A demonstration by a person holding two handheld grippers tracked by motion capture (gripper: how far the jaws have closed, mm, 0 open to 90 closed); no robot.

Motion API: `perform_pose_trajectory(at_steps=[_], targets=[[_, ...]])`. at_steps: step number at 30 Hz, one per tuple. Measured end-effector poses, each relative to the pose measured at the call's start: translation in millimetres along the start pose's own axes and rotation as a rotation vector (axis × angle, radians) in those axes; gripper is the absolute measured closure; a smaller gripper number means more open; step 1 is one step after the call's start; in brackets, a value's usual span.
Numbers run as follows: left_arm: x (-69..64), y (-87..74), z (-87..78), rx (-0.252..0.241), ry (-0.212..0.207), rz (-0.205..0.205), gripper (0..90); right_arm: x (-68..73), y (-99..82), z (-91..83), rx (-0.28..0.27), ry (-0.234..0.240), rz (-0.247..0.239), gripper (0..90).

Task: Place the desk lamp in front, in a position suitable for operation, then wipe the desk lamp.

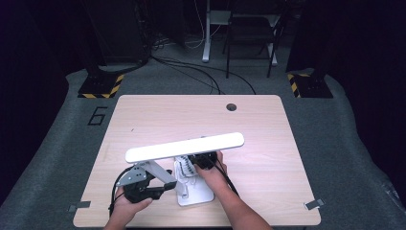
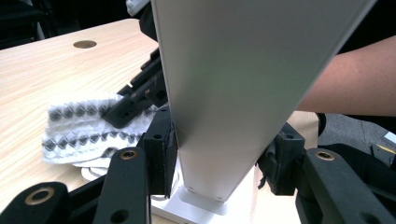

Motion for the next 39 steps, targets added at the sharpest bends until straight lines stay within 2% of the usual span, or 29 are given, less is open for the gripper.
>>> perform_pose_trajectory(at_steps=[1,2,7,12,17,18,21,23,24,28,32,33,37,39], targets=[[-0.2,0.0,0.1,-0.001,0.0,-0.002,53.4,-1.1,2.9,0.1,-0.006,-0.001,-0.033,75.9],[-0.2,0.0,0.1,-0.002,0.0,-0.002,53.3,-1.3,5.0,-0.1,-0.008,-0.003,-0.041,76.0],[-0.1,0.0,0.2,-0.002,0.0,-0.002,53.3,-2.7,13.5,2.3,-0.01,0.009,-0.028,75.9],[-0.3,-0.1,0.1,-0.003,0.0,-0.001,53.4,1.7,17.6,8.1,-0.013,0.016,-0.04,76.0],[-0.3,-0.1,0.1,-0.002,0.001,0.0,53.4,12.8,16.7,18.2,0.019,0.031,-0.05,75.9],[-0.3,0.0,0.2,-0.001,0.001,0.001,53.4,13.0,17.3,20.2,0.013,0.029,-0.063,75.9],[-0.4,-0.3,0.0,-0.002,0.006,0.001,53.4,15.6,16.6,26.7,0.042,0.019,-0.096,75.8],[-0.4,-0.3,0.1,-0.004,0.006,0.0,53.4,16.3,16.2,29.3,0.047,0.02,-0.089,75.8],[-0.4,-0.3,0.1,-0.005,0.006,0.0,53.4,15.8,13.1,30.2,0.067,0.026,-0.084,75.8],[-0.4,-0.4,0.0,-0.003,0.006,0.003,53.4,14.1,12.7,33.1,0.053,0.019,-0.083,75.8],[-0.6,-0.6,-0.3,0.007,0.006,0.005,53.4,13.5,10.7,34.5,0.066,0.027,-0.096,75.6],[-0.6,-0.6,-0.3,0.007,0.006,0.004,53.4,14.1,9.6,34.9,0.07,0.027,-0.079,75.6],[-0.5,-0.4,0.0,0.004,0.012,0.008,53.3,13.4,9.2,38.1,0.058,0.031,-0.076,75.7],[-0.5,-0.6,-0.5,0.012,0.006,0.012,53.3,14.2,8.0,39.8,0.074,0.042,-0.06,75.8]])
Point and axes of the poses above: each handheld gripper's, and its own axes: z roughly forward along the jaws, y roughly out of its top, x roughly to its left, the point moved 9 cm from there along z, roughly forward along the jaws, and after that the axes turned 5 degrees about -z, right-handed, at the moved point
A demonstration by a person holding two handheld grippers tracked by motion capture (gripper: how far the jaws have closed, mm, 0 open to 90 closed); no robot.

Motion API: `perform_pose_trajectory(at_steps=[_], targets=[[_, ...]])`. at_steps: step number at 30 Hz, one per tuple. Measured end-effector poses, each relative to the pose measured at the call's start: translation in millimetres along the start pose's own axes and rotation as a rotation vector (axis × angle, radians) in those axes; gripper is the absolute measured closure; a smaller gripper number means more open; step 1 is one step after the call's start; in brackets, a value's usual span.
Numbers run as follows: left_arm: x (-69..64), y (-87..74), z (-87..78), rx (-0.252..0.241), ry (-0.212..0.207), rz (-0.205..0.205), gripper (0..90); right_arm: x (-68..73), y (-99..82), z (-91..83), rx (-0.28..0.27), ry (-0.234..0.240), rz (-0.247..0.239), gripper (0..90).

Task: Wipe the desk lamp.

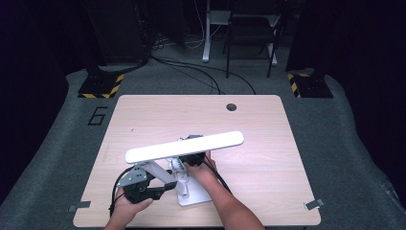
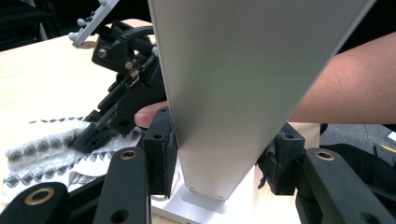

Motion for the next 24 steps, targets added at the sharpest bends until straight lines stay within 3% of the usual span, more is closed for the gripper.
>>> perform_pose_trajectory(at_steps=[4,7,12,14,15,16,24], targets=[[0.3,0.4,0.6,-0.009,0.002,-0.004,53.3,-1.0,0.3,3.0,0.0,-0.012,-0.002,75.8],[0.1,0.0,-0.1,0.0,0.002,0.002,53.4,0.5,0.9,3.0,0.008,-0.048,-0.055,75.9],[-0.9,0.7,1.1,-0.005,0.012,-0.001,53.4,-7.1,-2.6,6.6,0.033,-0.054,-0.014,76.3],[0.3,0.1,0.1,0.0,0.019,0.001,53.4,-5.5,-1.9,7.1,0.023,-0.069,-0.035,76.8],[0.6,0.3,0.1,-0.001,0.018,0.001,53.5,-4.5,-3.3,5.7,0.043,-0.065,-0.03,76.9],[0.6,0.2,0.0,0.0,0.019,0.001,53.5,-4.6,-2.2,6.9,0.027,-0.064,-0.018,76.8],[-1.0,-0.1,0.4,0.006,0.027,0.007,53.6,-9.8,-4.6,2.9,0.031,-0.061,-0.035,77.0]])
Point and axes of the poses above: each handheld gripper's, and its own axes: z roughly forward along the jaws, y roughly out of its top, x roughly to its left, the point moved 9 cm from there along z, roughly forward along the jaws, and after that the axes turned 5 degrees about -z, right-handed, at the moved point
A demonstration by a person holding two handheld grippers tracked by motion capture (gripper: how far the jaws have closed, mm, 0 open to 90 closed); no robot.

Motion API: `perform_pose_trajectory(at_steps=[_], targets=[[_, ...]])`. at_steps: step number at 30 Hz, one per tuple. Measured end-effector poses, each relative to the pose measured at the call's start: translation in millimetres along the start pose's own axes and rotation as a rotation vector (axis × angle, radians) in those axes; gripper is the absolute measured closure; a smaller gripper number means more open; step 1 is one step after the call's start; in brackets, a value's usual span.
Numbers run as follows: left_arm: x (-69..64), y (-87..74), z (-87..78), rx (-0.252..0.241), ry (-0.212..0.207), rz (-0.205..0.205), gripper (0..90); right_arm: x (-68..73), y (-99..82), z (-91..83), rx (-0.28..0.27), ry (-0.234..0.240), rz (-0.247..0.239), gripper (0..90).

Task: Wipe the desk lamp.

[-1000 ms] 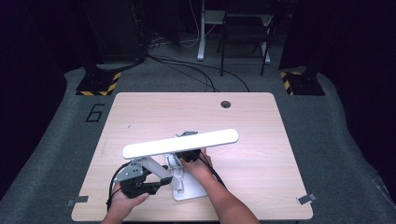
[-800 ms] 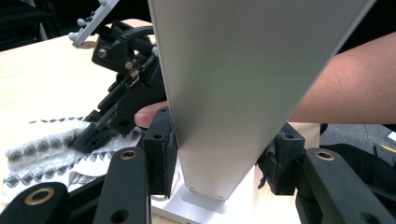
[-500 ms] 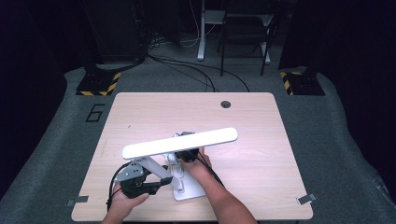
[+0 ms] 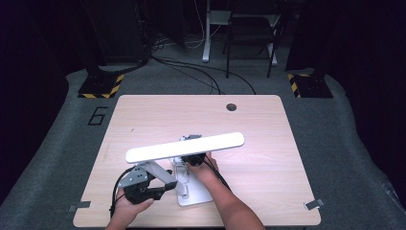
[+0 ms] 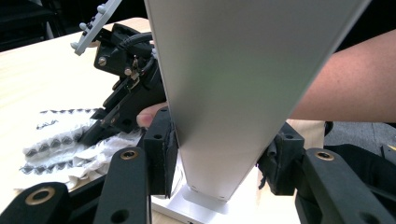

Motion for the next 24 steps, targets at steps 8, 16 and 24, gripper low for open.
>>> perform_pose_trajectory(at_steps=[8,16,24], targets=[[0.1,0.7,0.8,-0.011,0.008,-0.011,53.6,-11.7,-9.2,-8.1,0.007,-0.016,0.003,76.9],[0.1,0.7,1.3,-0.011,0.014,-0.018,53.8,-28.8,-23.0,-19.4,0.012,-0.052,0.024,76.7],[0.2,0.4,1.5,-0.012,0.017,-0.025,54.0,-46.8,-39.2,-34.0,0.03,-0.084,0.041,76.5]])
Point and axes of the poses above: each handheld gripper's, and its own axes: z roughly forward along the jaws, y roughly out of its top, x roughly to its left, the point moved 9 cm from there along z, roughly forward along the jaws, and after that the axes turned 5 degrees about -z, right-handed, at the moved point
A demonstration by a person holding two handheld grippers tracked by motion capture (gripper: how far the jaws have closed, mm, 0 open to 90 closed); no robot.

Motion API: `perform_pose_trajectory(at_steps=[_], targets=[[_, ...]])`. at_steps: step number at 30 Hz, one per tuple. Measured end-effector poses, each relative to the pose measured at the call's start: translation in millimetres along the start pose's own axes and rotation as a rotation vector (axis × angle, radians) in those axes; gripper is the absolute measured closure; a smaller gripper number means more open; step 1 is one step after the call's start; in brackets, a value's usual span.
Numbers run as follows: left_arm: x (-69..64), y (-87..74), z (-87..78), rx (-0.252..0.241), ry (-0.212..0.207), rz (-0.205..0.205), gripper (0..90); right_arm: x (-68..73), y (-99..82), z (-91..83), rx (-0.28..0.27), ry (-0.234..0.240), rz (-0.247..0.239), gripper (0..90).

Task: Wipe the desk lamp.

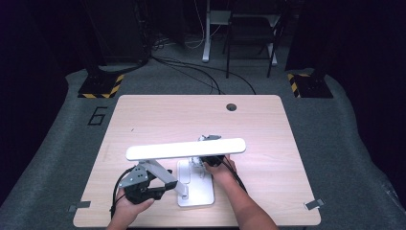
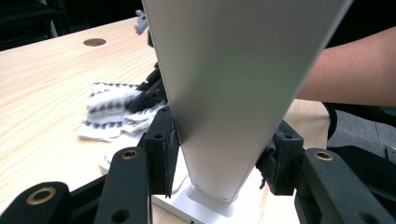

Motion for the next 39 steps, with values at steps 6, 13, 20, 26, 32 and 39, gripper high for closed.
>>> perform_pose_trajectory(at_steps=[6,13,20,26,32,39], targets=[[-0.2,0.1,0.2,-0.001,-0.001,-0.004,54.2,-9.4,-9.3,-9.1,0.017,-0.02,0.02,76.4],[-2.0,-0.7,-0.5,0.003,-0.012,-0.005,54.2,-18.1,-21.9,-19.9,0.007,-0.032,0.047,75.8],[-4.5,-1.4,-2.4,-0.001,-0.085,-0.001,51.1,-13.5,-32.8,-32.8,-0.005,-0.014,0.06,75.2],[-6.0,-0.2,-2.5,-0.01,-0.116,-0.003,48.4,-7.8,-39.8,-42.1,-0.022,0.007,0.066,74.1],[-5.3,0.5,-2.6,0.005,-0.074,0.02,53.6,-2.0,-45.1,-44.1,-0.008,0.018,0.066,73.9],[-1.6,2.2,-1.0,0.001,-0.032,0.012,53.8,-1.2,-41.5,-37.9,-0.02,0.014,0.083,74.0]])
Point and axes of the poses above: each handheld gripper's, and its own axes: z roughly forward along the jaws, y roughly out of its top, x roughly to its left, the point moved 9 cm from there along z, roughly forward along the jaws, and after that the axes turned 5 degrees about -z, right-handed, at the moved point
